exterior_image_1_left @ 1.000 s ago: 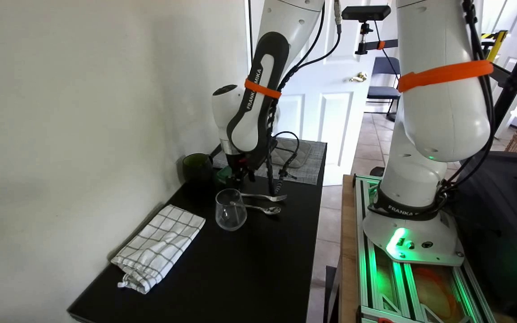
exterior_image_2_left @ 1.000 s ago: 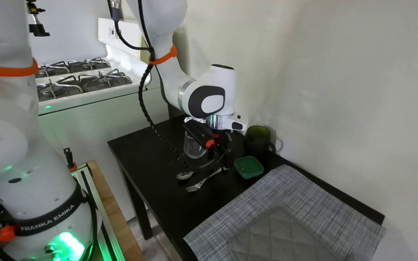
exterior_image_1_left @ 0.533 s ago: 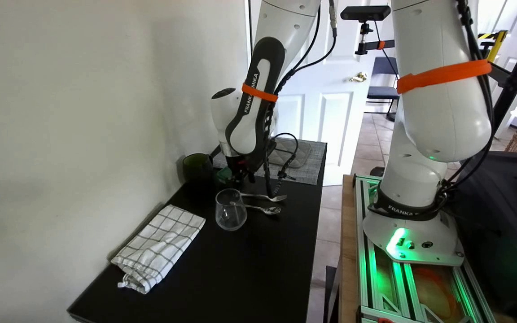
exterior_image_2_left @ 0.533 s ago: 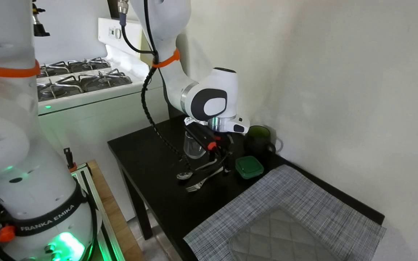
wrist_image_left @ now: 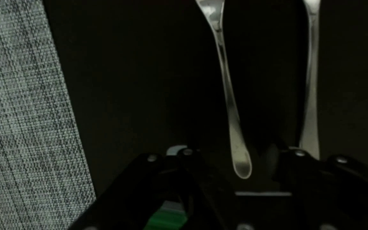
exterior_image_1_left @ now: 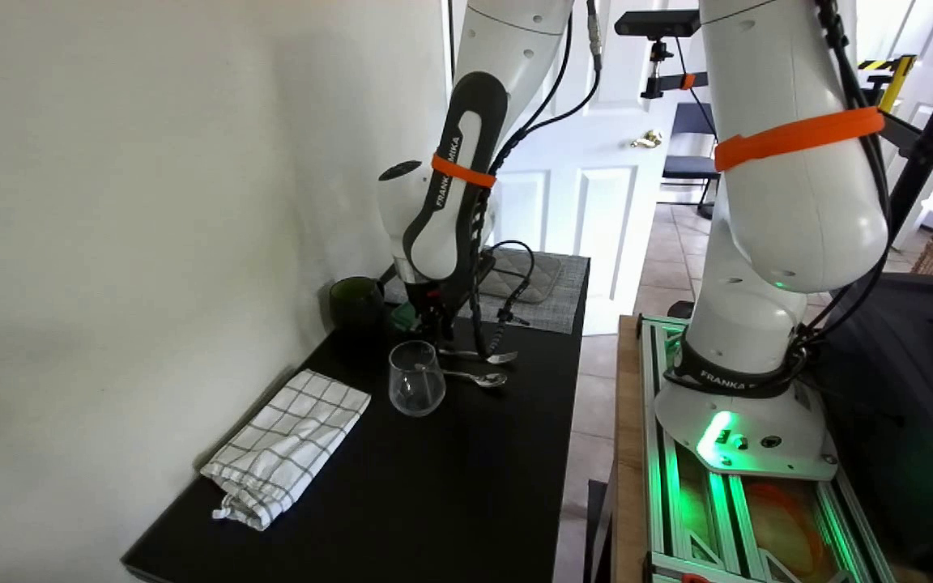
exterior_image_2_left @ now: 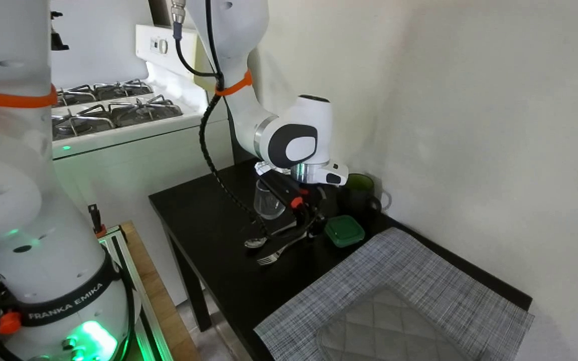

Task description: Put the fork in the glass cup

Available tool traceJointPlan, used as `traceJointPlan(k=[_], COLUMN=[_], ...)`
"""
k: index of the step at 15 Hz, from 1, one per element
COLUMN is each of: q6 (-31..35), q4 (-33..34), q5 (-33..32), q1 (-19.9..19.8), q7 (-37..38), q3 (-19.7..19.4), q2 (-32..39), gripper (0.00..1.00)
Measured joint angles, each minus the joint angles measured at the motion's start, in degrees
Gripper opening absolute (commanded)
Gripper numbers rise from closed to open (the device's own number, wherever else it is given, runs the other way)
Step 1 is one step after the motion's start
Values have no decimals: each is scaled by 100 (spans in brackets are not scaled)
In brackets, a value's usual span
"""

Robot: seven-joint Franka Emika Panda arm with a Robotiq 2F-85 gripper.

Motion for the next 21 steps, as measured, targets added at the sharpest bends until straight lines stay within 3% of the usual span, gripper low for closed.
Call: traceJointPlan(k=[2, 3, 4, 5, 10, 21], q6=[0, 0, 0, 0, 0, -17], q4=[20, 27, 34, 42, 81, 150], q5=[0, 0, 0, 0, 2, 0], q1=[11, 20, 30, 41, 149, 210], q7=[0, 0, 0, 0, 3, 4], q3=[-1, -2, -2, -3, 0, -83], q2=[42, 60, 79, 94, 95, 96], gripper=[74, 50, 40, 40, 2, 4])
